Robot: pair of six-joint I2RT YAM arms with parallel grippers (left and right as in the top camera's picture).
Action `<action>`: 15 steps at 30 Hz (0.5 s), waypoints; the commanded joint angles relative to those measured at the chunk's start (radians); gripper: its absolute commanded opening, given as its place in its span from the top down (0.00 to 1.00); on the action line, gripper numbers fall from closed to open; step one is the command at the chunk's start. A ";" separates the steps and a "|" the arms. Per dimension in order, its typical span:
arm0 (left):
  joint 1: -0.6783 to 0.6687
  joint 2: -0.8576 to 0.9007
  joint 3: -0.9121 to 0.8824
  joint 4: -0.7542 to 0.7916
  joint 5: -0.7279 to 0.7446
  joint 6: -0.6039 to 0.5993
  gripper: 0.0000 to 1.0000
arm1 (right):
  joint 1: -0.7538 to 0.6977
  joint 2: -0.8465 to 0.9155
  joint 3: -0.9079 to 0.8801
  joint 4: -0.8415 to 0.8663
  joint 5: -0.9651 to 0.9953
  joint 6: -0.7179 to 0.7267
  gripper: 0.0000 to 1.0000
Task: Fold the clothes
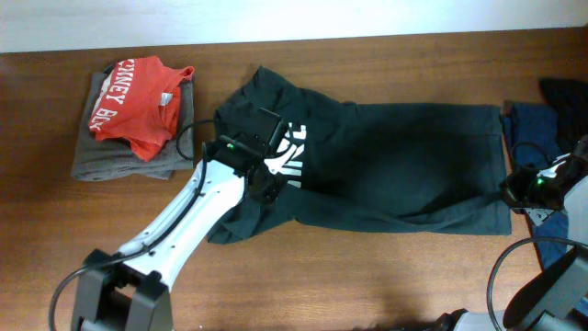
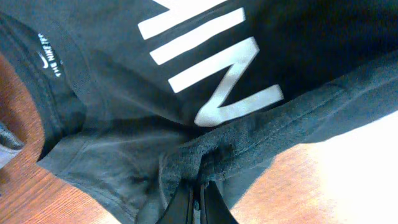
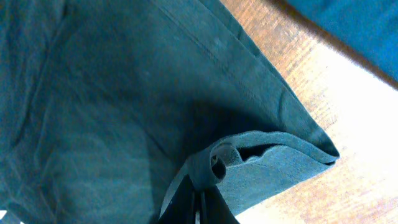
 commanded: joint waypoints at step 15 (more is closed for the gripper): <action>0.060 0.126 0.017 0.018 -0.196 -0.087 1.00 | 0.006 0.017 -0.003 0.076 -0.009 0.024 0.96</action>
